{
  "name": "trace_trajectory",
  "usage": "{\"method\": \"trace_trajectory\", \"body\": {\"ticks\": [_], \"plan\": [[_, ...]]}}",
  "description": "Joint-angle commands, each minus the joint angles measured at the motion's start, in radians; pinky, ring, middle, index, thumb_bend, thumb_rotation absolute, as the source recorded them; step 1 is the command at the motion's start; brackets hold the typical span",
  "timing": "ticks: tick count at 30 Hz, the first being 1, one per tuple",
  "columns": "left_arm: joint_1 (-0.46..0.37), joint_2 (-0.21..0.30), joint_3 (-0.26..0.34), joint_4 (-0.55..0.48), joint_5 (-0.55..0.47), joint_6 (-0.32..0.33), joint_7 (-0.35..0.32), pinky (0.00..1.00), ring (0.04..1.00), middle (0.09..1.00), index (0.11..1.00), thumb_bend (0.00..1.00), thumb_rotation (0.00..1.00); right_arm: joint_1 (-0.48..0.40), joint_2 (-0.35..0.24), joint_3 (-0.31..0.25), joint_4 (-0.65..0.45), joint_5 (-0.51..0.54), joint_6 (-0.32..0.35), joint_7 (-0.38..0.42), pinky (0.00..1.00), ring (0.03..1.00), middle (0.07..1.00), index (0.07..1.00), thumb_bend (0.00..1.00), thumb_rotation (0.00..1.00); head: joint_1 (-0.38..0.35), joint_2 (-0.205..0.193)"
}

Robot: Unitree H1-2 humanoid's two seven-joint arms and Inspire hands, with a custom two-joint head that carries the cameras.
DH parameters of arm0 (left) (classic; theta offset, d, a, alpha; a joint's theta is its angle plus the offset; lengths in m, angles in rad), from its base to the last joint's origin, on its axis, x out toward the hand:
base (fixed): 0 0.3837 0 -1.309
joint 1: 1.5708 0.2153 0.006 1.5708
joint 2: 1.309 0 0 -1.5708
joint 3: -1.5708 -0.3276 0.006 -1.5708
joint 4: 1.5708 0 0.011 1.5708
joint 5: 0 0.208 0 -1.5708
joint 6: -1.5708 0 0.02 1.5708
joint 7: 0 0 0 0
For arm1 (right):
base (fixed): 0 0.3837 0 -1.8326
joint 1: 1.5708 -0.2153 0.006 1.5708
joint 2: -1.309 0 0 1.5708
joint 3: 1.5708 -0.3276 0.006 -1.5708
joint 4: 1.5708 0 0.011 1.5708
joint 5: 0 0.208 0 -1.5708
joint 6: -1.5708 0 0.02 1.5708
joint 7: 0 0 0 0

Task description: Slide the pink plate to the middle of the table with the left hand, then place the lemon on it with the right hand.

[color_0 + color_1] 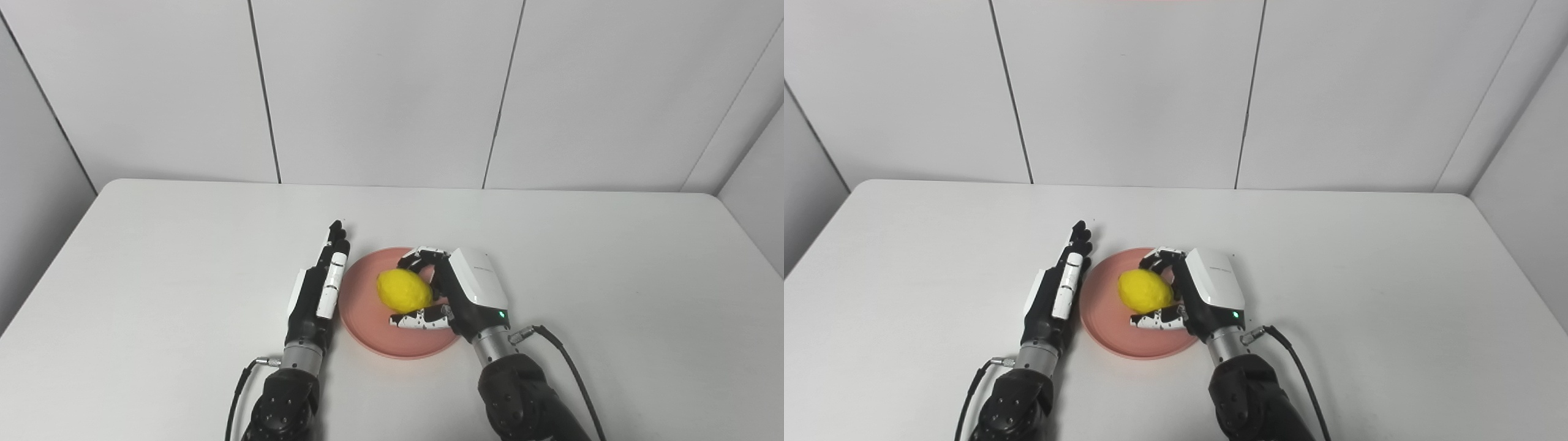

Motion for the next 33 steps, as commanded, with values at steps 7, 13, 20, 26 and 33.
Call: {"method": "trace_trajectory", "body": {"ticks": [7,13,20,26,33], "plan": [[-0.018,-0.005,-0.006,0.008,-0.02,-0.015,-0.019,1.0,1.0,1.0,1.0,0.5,1.0,-0.009,-0.012,-0.007,-0.079,0.038,-0.104,-0.005,0.79,0.867,0.88,0.845,0.67,0.52,0.001,-0.001],[-0.02,0.002,-0.007,0.014,-0.02,-0.023,-0.018,1.0,1.0,1.0,1.0,0.52,1.0,0.001,-0.005,-0.011,-0.087,0.037,-0.14,-0.032,0.97,0.983,0.985,0.944,0.68,0.74,-0.004,0.001],[-0.02,-0.001,-0.001,0.014,-0.033,-0.026,-0.024,1.0,1.0,1.0,1.0,0.54,1.0,0.015,0.002,-0.04,-0.065,0.088,-0.221,-0.072,1.0,1.0,1.0,0.999,0.73,0.88,-0.004,0.003],[-0.018,-0.007,0.005,0.007,-0.034,-0.016,-0.021,1.0,1.0,1.0,1.0,0.54,1.0,0.022,0.016,-0.083,-0.043,0.148,-0.265,-0.097,0.97,0.997,1.0,1.0,0.72,0.96,-0.003,0.003],[-0.016,-0.001,0.007,0.009,-0.027,-0.016,-0.02,1.0,1.0,1.0,1.0,0.57,1.0,0.057,0.078,-0.181,-0.037,0.357,-0.249,-0.051,1.0,1.0,1.0,1.0,0.69,0.99,-0.004,0.003]]}}
